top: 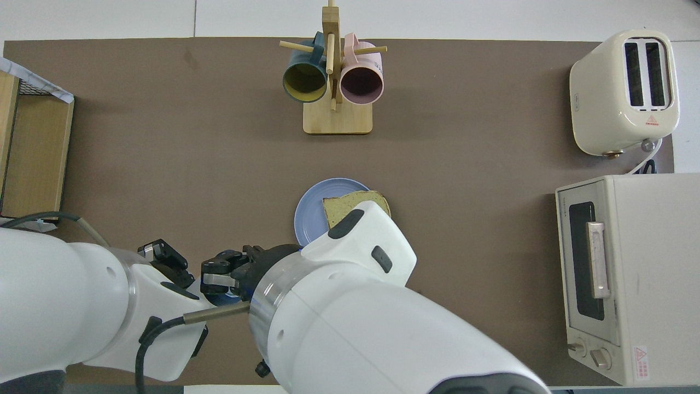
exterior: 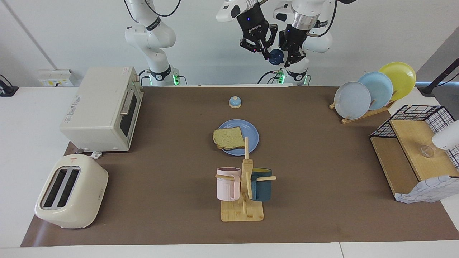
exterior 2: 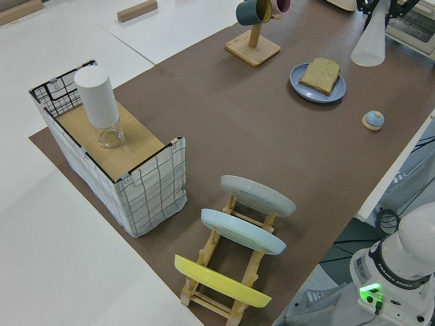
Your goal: Put bread on plate and add seasoning
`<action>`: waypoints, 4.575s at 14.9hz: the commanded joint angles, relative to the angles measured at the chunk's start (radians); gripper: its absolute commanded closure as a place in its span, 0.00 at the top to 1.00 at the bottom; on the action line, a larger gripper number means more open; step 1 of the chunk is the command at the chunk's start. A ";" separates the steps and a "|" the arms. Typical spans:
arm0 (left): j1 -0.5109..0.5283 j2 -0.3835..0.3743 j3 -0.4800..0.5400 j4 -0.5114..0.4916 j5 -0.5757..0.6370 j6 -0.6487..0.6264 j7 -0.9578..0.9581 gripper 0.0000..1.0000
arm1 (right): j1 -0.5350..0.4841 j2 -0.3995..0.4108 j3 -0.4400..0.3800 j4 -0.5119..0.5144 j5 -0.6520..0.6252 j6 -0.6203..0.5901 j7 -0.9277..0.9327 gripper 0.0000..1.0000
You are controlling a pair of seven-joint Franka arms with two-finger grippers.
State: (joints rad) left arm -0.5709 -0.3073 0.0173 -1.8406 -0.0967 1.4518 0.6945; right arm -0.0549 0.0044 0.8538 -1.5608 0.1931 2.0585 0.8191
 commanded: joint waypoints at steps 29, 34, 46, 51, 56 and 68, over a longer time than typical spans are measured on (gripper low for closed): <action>-0.009 -0.003 0.001 -0.002 -0.006 0.035 -0.010 0.08 | -0.010 0.006 0.004 -0.018 0.123 0.135 0.293 0.00; -0.009 -0.003 0.001 -0.002 -0.008 0.035 -0.010 0.08 | -0.011 0.016 -0.032 -0.004 0.252 0.138 0.434 0.00; -0.009 -0.003 0.001 -0.002 -0.008 0.033 -0.010 0.08 | -0.008 0.011 -0.016 0.001 0.036 0.078 0.069 0.00; -0.009 -0.003 0.001 -0.002 -0.006 0.033 -0.010 0.08 | -0.002 0.011 -0.009 0.001 -0.030 0.092 0.051 0.00; -0.009 -0.003 0.001 -0.002 -0.006 0.033 -0.010 0.08 | -0.003 0.014 -0.007 0.002 -0.026 0.100 0.063 0.00; -0.009 -0.003 0.001 -0.002 -0.008 0.032 -0.012 0.08 | -0.010 0.028 -0.041 0.021 0.123 0.146 0.322 0.06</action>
State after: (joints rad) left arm -0.5682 -0.2990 0.0270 -1.8290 -0.0967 1.4938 0.6850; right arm -0.0537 0.0120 0.8085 -1.5680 0.2984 2.1651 1.1123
